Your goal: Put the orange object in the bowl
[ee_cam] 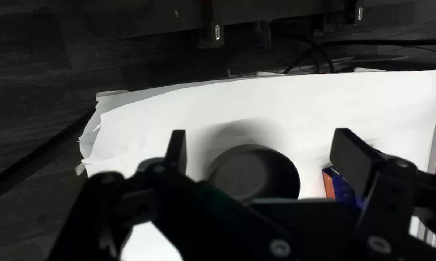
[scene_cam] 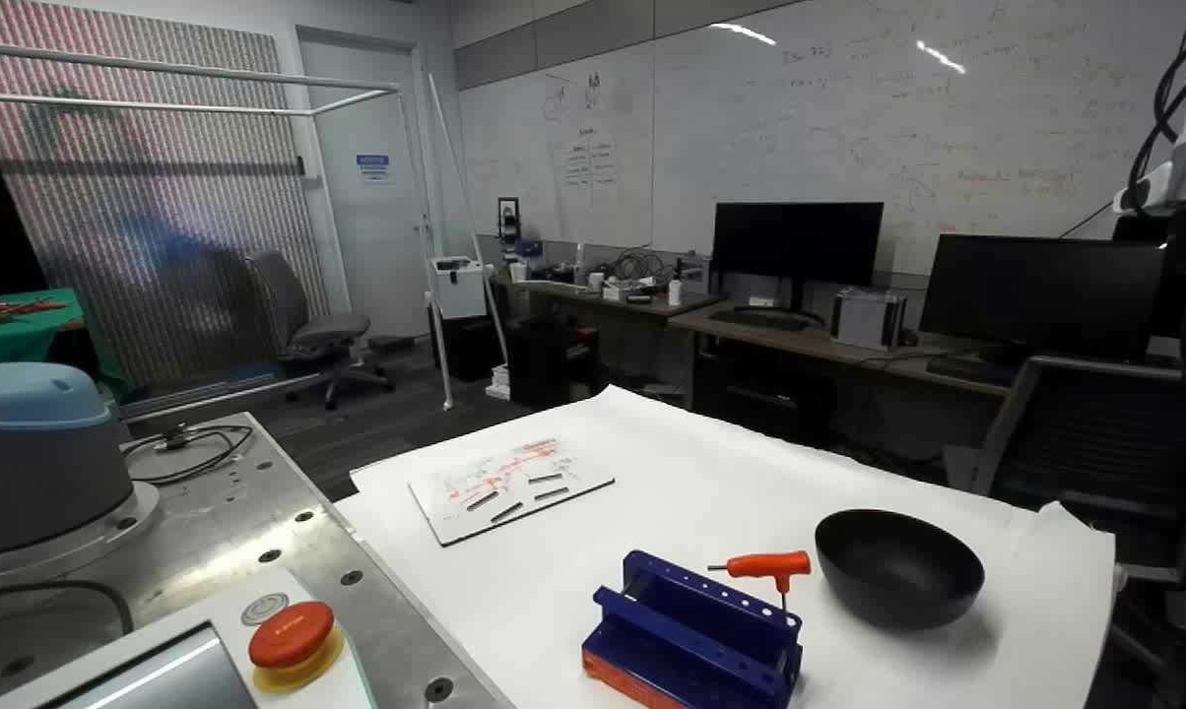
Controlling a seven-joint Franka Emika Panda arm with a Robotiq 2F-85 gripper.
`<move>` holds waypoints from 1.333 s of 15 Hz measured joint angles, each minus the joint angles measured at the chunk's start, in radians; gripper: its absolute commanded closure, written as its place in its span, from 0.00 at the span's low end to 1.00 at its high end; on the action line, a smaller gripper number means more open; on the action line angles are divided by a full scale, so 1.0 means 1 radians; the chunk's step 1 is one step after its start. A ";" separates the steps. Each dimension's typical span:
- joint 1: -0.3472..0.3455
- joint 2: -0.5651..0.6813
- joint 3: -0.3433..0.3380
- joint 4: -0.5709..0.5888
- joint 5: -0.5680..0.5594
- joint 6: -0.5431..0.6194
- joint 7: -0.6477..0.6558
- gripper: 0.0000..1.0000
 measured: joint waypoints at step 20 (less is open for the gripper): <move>0.101 0.280 0.544 0.235 0.028 -0.084 0.840 0.00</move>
